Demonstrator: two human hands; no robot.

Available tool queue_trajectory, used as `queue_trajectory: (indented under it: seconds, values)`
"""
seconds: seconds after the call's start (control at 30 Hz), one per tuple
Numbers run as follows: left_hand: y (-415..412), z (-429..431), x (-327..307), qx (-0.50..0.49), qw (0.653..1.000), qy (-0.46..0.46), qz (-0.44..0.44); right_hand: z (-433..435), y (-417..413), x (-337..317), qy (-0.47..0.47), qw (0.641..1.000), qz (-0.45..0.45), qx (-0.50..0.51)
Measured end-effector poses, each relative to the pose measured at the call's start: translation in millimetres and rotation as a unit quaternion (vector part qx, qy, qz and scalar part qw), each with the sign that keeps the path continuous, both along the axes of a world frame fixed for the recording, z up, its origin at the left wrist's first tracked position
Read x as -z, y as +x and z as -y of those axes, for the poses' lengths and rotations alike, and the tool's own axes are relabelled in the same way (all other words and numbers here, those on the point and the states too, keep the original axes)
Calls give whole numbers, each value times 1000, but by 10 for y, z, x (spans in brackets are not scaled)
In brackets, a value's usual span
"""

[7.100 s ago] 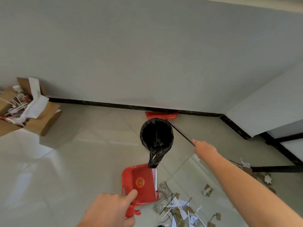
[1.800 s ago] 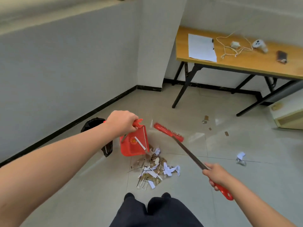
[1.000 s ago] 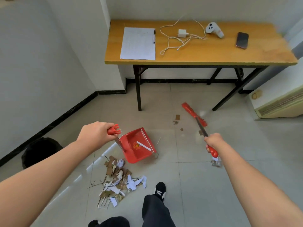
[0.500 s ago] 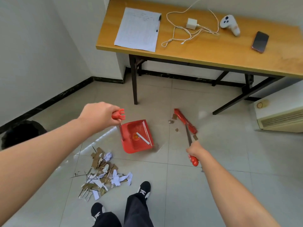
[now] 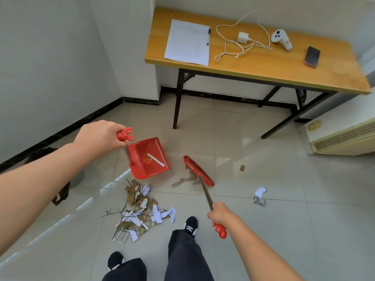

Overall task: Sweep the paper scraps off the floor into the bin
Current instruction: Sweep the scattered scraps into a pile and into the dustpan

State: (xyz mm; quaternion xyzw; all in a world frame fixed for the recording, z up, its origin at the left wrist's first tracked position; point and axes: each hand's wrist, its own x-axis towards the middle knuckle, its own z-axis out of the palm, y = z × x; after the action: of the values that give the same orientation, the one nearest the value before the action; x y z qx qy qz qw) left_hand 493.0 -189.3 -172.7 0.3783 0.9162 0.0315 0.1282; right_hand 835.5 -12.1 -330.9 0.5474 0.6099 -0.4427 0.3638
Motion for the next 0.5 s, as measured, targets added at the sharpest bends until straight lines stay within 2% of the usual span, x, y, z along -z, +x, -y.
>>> queue_trajectory:
  seconds: [0.3, 0.5]
  values:
    - [-179, 1663, -76, -30, 998, 48, 1, 1851, -198, -337, -25, 999, 24, 41]
    - [-214, 2159, -177, -24, 999, 34, 19, 2121, -160, -721, -10, 993, -2, 121]
